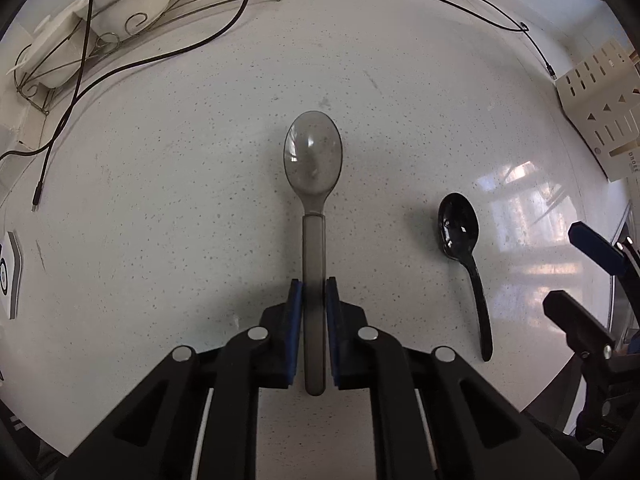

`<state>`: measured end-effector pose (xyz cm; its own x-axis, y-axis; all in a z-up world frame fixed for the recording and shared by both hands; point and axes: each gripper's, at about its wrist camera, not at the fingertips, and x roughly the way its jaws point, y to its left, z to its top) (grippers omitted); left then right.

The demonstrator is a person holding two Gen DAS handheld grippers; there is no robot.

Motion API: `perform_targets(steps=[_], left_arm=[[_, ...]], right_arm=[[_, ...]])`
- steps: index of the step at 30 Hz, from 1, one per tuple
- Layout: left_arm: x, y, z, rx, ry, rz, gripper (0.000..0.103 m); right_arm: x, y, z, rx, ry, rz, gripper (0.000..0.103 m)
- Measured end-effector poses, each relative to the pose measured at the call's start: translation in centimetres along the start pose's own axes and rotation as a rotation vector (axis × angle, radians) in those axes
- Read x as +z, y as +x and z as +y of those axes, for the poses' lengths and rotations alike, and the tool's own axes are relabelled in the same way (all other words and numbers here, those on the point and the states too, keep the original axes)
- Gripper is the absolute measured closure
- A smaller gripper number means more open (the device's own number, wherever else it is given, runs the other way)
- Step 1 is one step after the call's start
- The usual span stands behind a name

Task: Organize utensils
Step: 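Close the left tool on the clear spoon handle while the right grasps the black spoon, then lift both held spoons upright and carry them toward the cream holder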

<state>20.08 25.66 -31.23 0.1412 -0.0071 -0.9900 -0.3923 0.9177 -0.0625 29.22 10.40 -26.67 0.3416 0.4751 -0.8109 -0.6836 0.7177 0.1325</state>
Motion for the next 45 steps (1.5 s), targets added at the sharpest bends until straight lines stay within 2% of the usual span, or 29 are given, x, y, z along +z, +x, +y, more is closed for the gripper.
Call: perform_targets(steps=[2, 7, 14, 24, 29, 35, 45], left_arm=[[0.0, -0.1, 0.1, 0.0, -0.002, -0.004, 0.092], [0.0, -0.3, 0.2, -0.007, -0.007, -0.008, 0.092], [-0.4, -0.4, 0.6, -0.012, -0.017, -0.012, 0.092], [-0.3, -0.1, 0.6, -0.014, -0.023, -0.013, 0.092], [-0.4, 0.1, 0.3, -0.013, -0.025, -0.014, 0.092], [-0.4, 0.1, -0.2, 0.0, -0.02, -0.015, 0.092], [-0.4, 0.1, -0.7, 0.007, -0.02, -0.018, 0.092]], right_arm=[[-0.1, 1.0, 0.7, -0.004, -0.029, 0.041, 0.048], [-0.2, 3.1, 1.9, 0.011, -0.053, 0.11, 0.054], [-0.3, 4.3, 2.8, -0.016, -0.088, 0.148, 0.066], [-0.1, 4.9, 3.9, -0.066, -0.155, 0.168, 0.078], [0.0, 4.9, 4.1, -0.086, -0.171, 0.174, 0.095], [-0.1, 4.9, 5.1, -0.068, -0.221, 0.18, 0.096], [0.0, 4.6, 4.7, -0.059, -0.198, 0.174, 0.096]])
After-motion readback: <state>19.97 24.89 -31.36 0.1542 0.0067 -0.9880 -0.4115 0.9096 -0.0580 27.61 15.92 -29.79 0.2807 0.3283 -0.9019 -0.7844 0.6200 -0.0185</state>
